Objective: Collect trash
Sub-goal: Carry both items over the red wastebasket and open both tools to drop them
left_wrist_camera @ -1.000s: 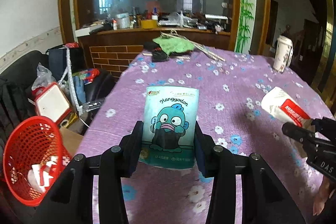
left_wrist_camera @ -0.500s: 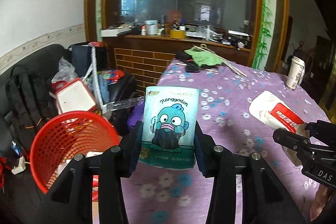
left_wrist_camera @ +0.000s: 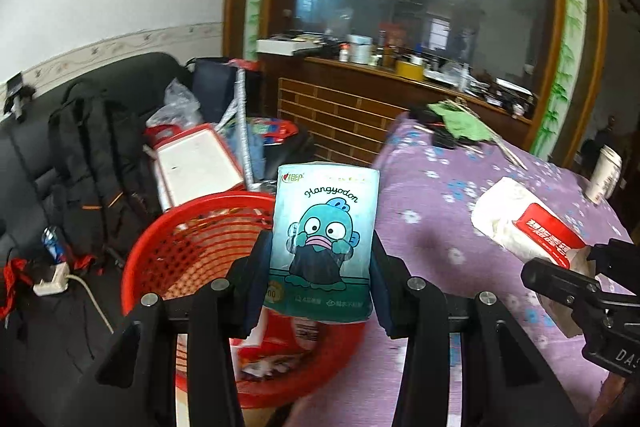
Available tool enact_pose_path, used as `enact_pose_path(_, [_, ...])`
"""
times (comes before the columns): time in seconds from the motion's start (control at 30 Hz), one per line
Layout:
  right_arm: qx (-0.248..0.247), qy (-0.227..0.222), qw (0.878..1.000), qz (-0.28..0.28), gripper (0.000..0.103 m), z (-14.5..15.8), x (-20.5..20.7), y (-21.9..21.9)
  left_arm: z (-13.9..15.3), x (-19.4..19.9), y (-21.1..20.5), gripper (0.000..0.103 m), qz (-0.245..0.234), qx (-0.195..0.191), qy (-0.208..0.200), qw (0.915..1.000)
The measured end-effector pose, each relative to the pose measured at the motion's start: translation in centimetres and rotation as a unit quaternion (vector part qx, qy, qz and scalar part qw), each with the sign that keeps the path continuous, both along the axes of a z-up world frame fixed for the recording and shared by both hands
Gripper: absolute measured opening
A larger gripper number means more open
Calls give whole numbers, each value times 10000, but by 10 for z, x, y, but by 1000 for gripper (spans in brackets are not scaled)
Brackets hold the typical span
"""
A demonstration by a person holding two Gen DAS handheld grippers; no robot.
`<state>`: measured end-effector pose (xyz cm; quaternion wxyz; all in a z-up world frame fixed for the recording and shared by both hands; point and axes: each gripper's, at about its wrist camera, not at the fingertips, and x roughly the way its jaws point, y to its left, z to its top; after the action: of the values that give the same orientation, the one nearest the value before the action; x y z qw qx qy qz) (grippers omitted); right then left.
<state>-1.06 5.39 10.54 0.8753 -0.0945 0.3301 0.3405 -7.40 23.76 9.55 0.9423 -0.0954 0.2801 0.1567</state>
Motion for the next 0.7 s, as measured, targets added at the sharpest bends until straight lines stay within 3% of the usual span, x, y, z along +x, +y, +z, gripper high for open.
enact_pose_path(0.3, [-44,279,9987,419,45,-9,6,59,-22,-16,55,43,417,-207,258,9986])
enact_pose_path(0.7, [224,778,9951,570,48,-24,27,119,-36,-18,77,44,596,-402,362,9968])
